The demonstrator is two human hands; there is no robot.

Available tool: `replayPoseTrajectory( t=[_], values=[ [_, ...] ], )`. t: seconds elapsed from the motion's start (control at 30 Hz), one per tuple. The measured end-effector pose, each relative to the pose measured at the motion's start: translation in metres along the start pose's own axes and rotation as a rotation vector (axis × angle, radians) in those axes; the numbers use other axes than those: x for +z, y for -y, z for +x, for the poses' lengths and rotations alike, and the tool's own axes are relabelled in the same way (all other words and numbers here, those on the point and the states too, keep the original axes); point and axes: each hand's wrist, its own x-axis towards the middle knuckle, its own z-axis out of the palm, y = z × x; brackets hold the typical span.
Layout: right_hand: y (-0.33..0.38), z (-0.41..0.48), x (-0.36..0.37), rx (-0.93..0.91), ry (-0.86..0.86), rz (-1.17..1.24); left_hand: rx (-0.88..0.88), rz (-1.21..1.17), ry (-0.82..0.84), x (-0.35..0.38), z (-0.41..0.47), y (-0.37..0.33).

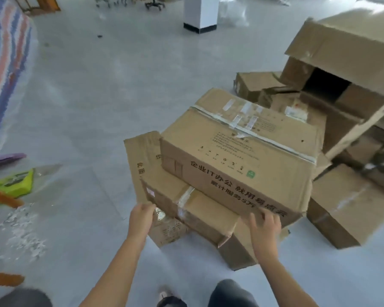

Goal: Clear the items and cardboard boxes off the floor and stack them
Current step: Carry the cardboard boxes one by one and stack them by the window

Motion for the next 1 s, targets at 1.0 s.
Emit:
replayPoseTrajectory(
  t=[1.0],
  values=[
    [0.008,0.071,-0.056,0.332,-0.274,0.455,0.312,0.060,0.266,0.059,0.172,-0.162]
  ],
)
